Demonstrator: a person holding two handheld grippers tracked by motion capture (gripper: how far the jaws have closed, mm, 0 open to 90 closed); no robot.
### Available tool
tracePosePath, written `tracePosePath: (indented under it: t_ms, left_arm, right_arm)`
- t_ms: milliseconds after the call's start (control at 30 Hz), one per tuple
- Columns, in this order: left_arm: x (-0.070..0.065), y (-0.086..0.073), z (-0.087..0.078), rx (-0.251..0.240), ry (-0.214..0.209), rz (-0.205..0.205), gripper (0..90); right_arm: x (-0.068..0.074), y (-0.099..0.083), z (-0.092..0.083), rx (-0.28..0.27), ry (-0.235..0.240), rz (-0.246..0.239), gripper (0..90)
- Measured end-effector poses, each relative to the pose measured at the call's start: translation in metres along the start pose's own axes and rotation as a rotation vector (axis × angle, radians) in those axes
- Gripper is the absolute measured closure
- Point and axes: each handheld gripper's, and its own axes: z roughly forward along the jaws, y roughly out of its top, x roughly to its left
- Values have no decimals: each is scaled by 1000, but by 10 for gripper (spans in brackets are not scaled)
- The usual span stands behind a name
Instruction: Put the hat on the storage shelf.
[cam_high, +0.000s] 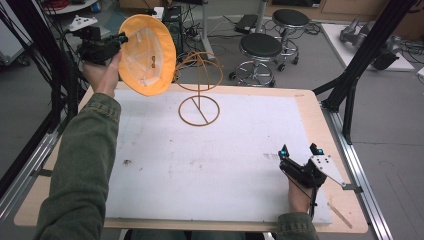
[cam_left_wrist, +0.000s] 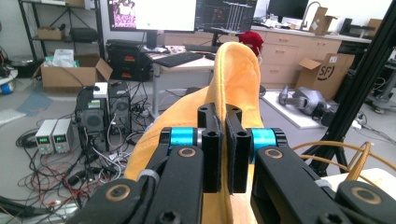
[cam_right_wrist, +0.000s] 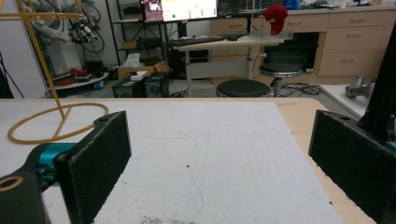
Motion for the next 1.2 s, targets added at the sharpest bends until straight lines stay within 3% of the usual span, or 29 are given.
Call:
tracePosePath:
  t_ms: [367, 433, 767, 1200]
  left_arm:
    - [-25, 15, 11, -26, -51, 10, 869]
    - [-35, 19, 13, -39, -75, 12, 869]
    - [-59, 22, 23, -40, -137, 6, 869]
    - [-99, 24, 38, -26, -168, 53, 868]
  right_arm:
    - [0, 0, 0, -6, 14, 1, 46]
    - [0, 0, 0, -6, 13, 2, 46]
    - [-1, 0, 0, -7, 18, 10, 46]
    - [-1, 1, -1, -11, 13, 17, 46]
